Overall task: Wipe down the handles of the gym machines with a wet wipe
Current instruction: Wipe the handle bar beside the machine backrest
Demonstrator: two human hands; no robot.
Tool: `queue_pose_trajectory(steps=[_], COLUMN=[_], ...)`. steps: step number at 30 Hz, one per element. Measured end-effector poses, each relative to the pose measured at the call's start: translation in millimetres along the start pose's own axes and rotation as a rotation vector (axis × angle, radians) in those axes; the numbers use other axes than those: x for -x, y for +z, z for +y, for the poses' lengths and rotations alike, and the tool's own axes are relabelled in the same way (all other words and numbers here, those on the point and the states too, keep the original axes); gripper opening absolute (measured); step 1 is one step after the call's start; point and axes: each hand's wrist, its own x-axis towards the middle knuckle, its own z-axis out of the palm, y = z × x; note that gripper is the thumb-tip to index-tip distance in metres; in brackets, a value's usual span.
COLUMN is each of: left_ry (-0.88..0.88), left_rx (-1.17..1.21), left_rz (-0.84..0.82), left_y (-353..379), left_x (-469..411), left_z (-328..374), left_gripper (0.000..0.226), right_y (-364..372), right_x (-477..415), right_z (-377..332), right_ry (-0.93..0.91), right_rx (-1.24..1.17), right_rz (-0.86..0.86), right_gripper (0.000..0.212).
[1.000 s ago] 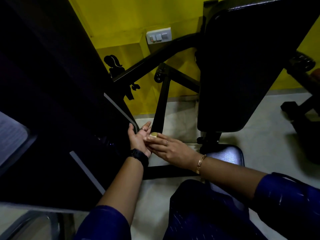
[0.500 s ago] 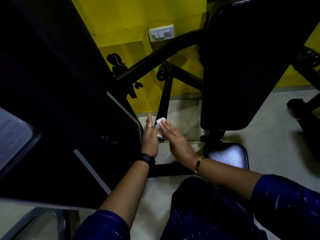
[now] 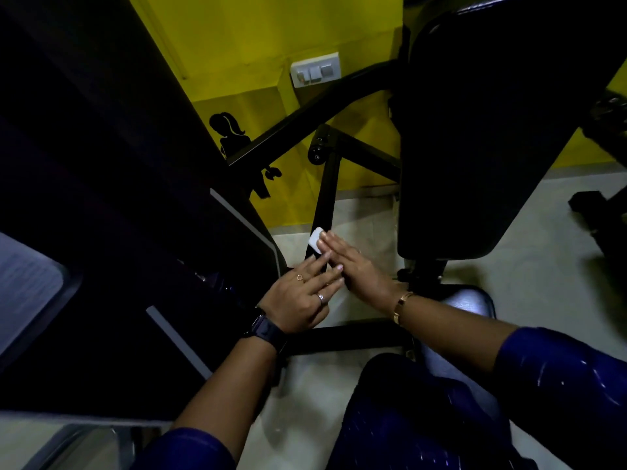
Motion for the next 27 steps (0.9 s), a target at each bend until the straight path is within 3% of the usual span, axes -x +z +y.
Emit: queue_pose_trajectory(steps=[4,6,8,11,15,18,21,24,27], left_ry=[0.026,0.011,-0.005,0.059,0.152,0.150,0.078,-0.060,-0.189], left_rx=[0.050,0.065,0.085,0.096,0.100,0.094,0.041,-0.041,-0.030], left_rz=[0.048,0.060,0.084,0.114,0.104,0.088,-0.011,-0.089,-0.033], left_y=[-2.4,-1.1,-0.4,1.8,8.6,12.0,8.8,9.4,13.5], left_x=[-3.1,-3.1,-6.2,-14.4,-22.9,-23.6,-27.3,-32.1,-32.3], left_z=[-1.6,-1.4,-2.4,-5.2,-10.1,-15.4,-20.9,-16.6,-6.8], left_gripper=[0.036,0.035,0.031,0.026,0.030,0.031,0.049,0.058,0.047], right_y=[-6.5,-11.0,-14.5,-11.5,-2.1,-5.8,-20.0,-20.5,-15.5], right_x=[-13.1,-29.3,-40.8,-32.5,-6.3,-20.2,-42.4,-51.4,-55.4], right_z=[8.2,18.5,25.3,24.0,8.6,21.5,35.3,43.4,37.8], right_ry=[-0.067,-0.082,-0.056,0.047,0.073,0.049,0.043,0.222,0.662], right_rx=[0.048,0.119,0.154,0.131,-0.043,0.014,0.050,-0.056,-0.682], right_rz=[-0.007,-0.041,-0.042,-0.005,-0.043,-0.122,-0.190,-0.093,0.259], right_gripper=[0.073,0.064,0.059,0.071,0.061,0.058,0.054,0.057,0.041])
